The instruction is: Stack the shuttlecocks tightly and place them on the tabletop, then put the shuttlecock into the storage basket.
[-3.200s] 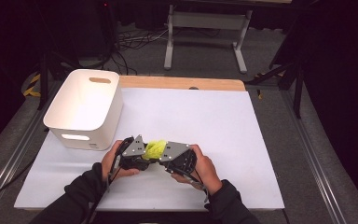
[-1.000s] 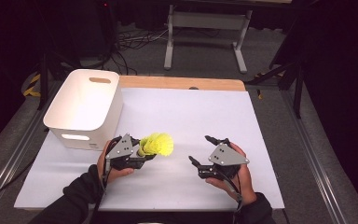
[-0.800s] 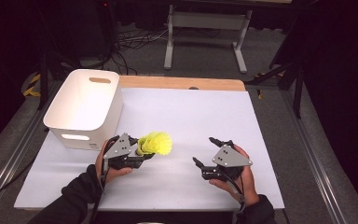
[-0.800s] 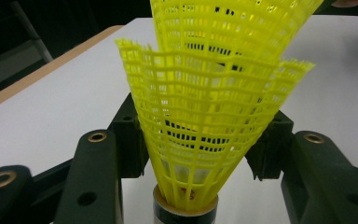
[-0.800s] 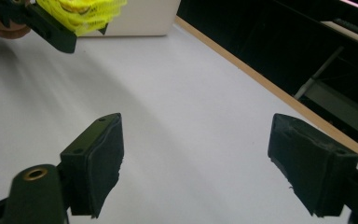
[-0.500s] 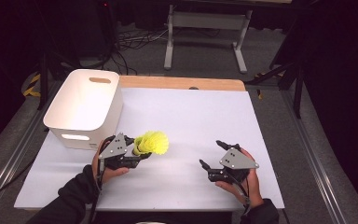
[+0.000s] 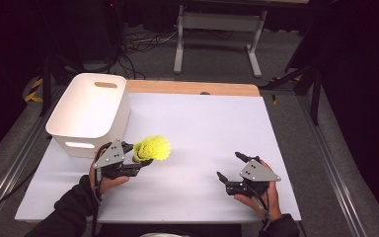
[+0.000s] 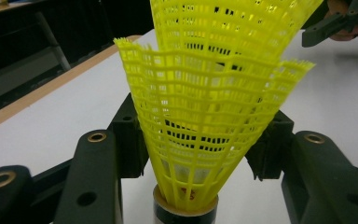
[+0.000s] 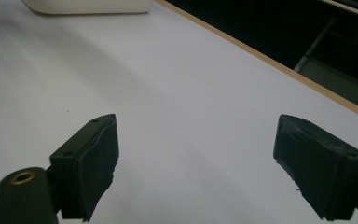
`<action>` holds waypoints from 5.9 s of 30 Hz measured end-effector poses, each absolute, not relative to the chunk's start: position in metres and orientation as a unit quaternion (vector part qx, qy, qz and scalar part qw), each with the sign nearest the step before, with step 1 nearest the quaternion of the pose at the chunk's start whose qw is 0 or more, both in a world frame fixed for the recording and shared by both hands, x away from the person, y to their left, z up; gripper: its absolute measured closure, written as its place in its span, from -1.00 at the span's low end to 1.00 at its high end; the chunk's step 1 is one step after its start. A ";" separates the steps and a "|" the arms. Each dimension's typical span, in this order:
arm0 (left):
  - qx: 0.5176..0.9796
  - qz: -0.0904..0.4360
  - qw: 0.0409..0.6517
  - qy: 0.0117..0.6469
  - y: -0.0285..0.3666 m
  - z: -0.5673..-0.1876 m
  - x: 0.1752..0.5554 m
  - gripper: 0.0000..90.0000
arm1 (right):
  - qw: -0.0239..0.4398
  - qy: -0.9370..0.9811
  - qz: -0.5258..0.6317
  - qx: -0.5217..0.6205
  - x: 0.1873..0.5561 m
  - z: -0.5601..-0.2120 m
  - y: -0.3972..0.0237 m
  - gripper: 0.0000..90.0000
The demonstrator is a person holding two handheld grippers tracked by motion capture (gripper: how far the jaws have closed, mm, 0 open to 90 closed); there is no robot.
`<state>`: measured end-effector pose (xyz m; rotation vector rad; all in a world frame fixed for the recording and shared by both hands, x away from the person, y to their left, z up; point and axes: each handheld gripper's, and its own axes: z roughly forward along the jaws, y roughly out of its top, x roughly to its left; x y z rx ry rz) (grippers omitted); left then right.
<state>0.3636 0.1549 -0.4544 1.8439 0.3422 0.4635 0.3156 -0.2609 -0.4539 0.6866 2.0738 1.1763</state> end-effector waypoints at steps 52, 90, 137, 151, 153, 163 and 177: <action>0.764 0.238 0.573 0.177 0.188 -0.440 0.355 0.07 | 0.317 0.795 0.454 0.249 0.328 -0.460 -0.248 -0.68; 0.732 0.262 0.593 0.207 0.219 -0.424 0.355 0.06 | 0.315 0.796 0.454 0.246 0.327 -0.460 -0.248 -0.68; 0.696 0.291 0.607 0.248 0.258 -0.408 0.354 0.03 | 0.312 0.798 0.451 0.247 0.329 -0.462 -0.246 -0.68; 0.681 0.287 0.614 0.276 0.267 -0.400 0.361 -0.09 | 0.301 0.800 0.455 0.251 0.330 -0.464 -0.245 -0.68; 0.679 0.286 0.616 0.279 0.267 -0.399 0.363 -0.08 | 0.299 0.799 0.457 0.252 0.331 -0.464 -0.245 -0.68; 0.687 0.286 0.602 0.289 0.272 -0.391 0.376 -0.02 | 0.290 0.800 0.458 0.256 0.332 -0.465 -0.245 -0.67; 0.694 0.310 0.581 0.291 0.278 -0.364 0.395 -0.05 | 0.278 0.800 0.465 0.260 0.332 -0.466 -0.245 -0.67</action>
